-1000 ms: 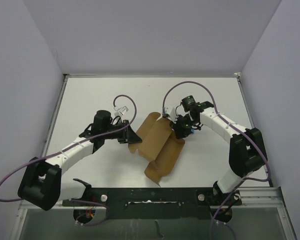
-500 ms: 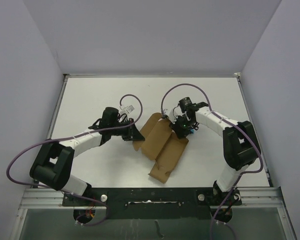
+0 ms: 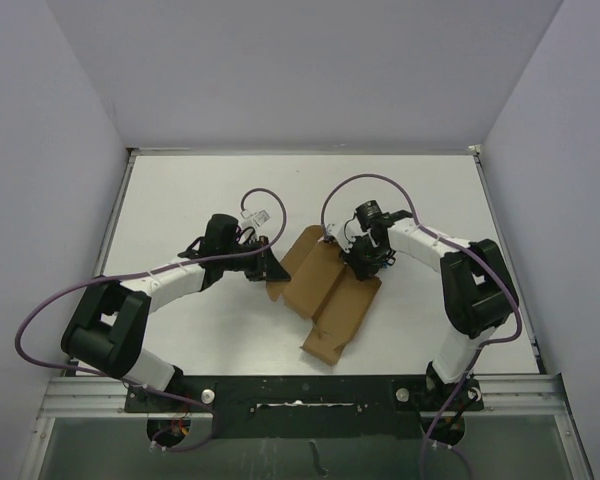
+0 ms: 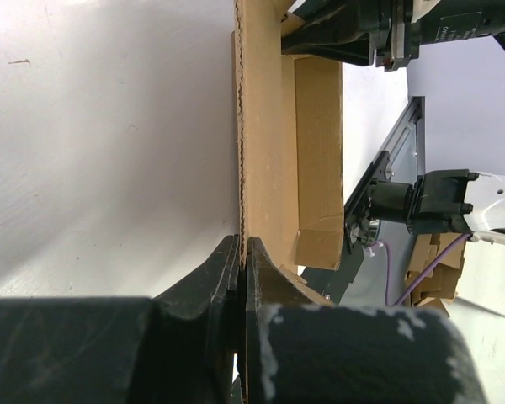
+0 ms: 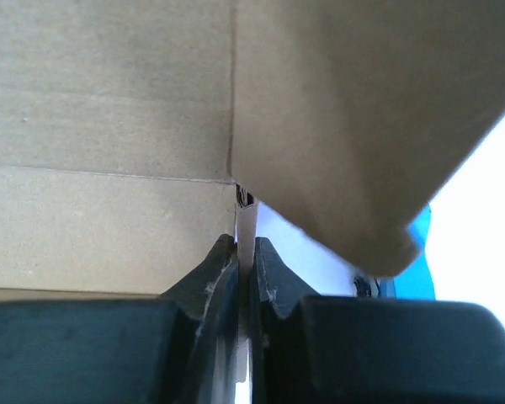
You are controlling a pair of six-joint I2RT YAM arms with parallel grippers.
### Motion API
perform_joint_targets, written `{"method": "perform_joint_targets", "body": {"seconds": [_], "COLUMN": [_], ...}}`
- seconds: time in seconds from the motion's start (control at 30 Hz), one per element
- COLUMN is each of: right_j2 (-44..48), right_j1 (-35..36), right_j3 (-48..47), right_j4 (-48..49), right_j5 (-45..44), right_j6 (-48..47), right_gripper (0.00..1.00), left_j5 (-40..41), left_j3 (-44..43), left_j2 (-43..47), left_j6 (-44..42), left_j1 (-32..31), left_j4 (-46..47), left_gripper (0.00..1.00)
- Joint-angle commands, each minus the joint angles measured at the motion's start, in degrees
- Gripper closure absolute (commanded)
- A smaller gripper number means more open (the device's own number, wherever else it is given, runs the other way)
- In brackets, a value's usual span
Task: Fold the paper box
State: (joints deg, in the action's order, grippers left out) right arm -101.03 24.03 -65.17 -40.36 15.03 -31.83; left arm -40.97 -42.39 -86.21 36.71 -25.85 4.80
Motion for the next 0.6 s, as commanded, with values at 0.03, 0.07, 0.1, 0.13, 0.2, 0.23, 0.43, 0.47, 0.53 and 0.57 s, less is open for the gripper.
{"method": "perform_joint_targets", "body": {"seconds": [0.03, 0.07, 0.1, 0.13, 0.2, 0.23, 0.43, 0.47, 0.53, 0.57], "right_j2": [2.8, 3.1, 3.3, 3.4, 3.3, 3.2, 3.3, 3.4, 4.1, 4.8], "right_j1": [1.1, 1.2, 1.1, 1.1, 1.2, 1.1, 0.4, 0.3, -0.1, -0.3], "right_j3": [3.1, 3.4, 3.4, 3.3, 3.4, 3.4, 2.7, 2.6, 2.5, 2.4], "right_j4": [5.7, 6.2, 6.3, 6.3, 6.4, 6.4, 4.1, 3.8, 3.5, 3.5], "right_j5": [-9.3, -10.4, -10.7, -10.8, -11.3, -11.8, -4.4, -3.2, -1.2, -0.4], "right_j6": [1.7, 1.9, 2.0, 2.0, 1.8, 1.6, 1.3, 1.2, 1.2, 1.3], "right_gripper": [1.0, 1.0, 1.0, 1.0, 1.0, 1.0, 0.82, 0.78, 0.74, 0.72], "left_j5": [-1.2, -1.1, -1.1, -1.1, -1.2, -1.2, -1.2, -1.2, -1.1, -1.1], "left_j3": [-2.3, -2.3, -2.3, -2.4, -3.6, -3.9, -4.8, -5.1, -5.7, -6.0], "left_j2": [-0.1, 0.0, 0.0, -0.1, -0.2, -0.3, -0.5, -0.7, -0.8, -0.9], "left_j6": [-1.0, -1.1, -1.1, -1.2, -1.5, -1.7, -2.0, -2.1, -2.7, -3.0], "left_j1": [-0.4, -0.3, -0.3, -0.3, -0.3, -0.3, -0.3, -0.3, -0.3, -0.3], "left_j4": [3.5, 3.5, 3.6, 3.5, 3.0, 2.8, 2.1, 1.8, 1.1, 0.6], "left_gripper": [1.0, 1.0, 1.0, 1.0, 1.0, 1.0, 1.0, 1.0, 1.0, 1.0]}}
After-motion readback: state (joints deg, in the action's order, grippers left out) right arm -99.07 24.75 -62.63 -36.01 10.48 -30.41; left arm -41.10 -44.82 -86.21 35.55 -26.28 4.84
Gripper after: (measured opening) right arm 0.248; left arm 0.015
